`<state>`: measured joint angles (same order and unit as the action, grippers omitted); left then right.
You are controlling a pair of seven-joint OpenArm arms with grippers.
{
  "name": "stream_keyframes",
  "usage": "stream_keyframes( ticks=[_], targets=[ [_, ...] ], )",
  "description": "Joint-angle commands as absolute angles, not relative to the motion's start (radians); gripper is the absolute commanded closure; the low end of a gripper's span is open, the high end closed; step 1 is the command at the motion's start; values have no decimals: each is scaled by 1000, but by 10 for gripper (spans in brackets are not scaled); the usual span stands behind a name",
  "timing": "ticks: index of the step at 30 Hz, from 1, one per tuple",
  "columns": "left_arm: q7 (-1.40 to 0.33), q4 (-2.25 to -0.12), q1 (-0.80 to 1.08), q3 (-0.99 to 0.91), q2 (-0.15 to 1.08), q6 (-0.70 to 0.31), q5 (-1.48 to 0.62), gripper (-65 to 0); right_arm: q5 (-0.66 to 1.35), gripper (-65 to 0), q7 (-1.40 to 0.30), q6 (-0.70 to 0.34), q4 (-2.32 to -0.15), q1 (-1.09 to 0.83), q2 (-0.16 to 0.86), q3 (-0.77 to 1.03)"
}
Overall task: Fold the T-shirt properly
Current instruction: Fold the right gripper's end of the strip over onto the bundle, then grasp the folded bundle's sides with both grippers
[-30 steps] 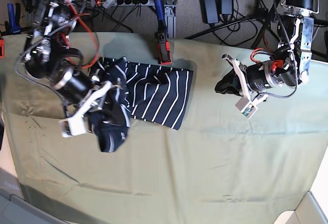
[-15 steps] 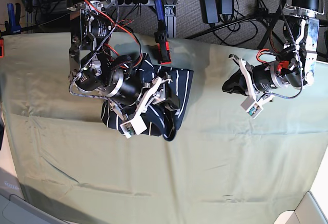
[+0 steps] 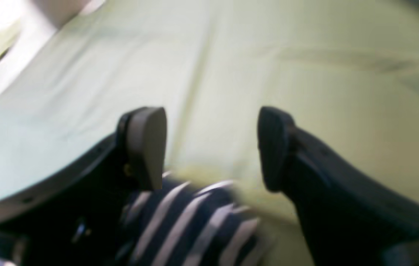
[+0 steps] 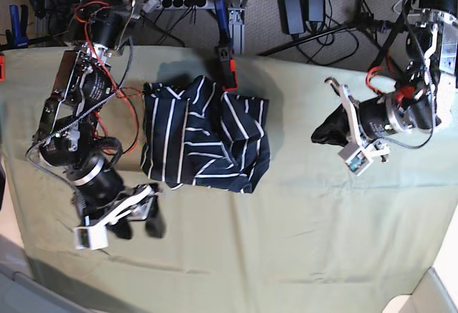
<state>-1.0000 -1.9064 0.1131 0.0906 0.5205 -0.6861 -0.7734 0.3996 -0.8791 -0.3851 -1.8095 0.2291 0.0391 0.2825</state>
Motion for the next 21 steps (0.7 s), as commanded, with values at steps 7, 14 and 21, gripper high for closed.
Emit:
stream_keyframes(
  ticks=[7, 14, 21],
  targets=[
    [-984, -2040, 109, 110, 505, -698, -811, 0, 347, 0, -809, -450, -1596, 338, 122, 310],
    [-964, -2039, 108, 276, 451, -698, -747, 0, 348, 0, -800, -450, -1384, 385, 135, 301],
    [-862, -1977, 108, 401, 445, -698, -611, 0, 348, 0, -781, -450, -1314, 387, 136, 256]
  ],
)
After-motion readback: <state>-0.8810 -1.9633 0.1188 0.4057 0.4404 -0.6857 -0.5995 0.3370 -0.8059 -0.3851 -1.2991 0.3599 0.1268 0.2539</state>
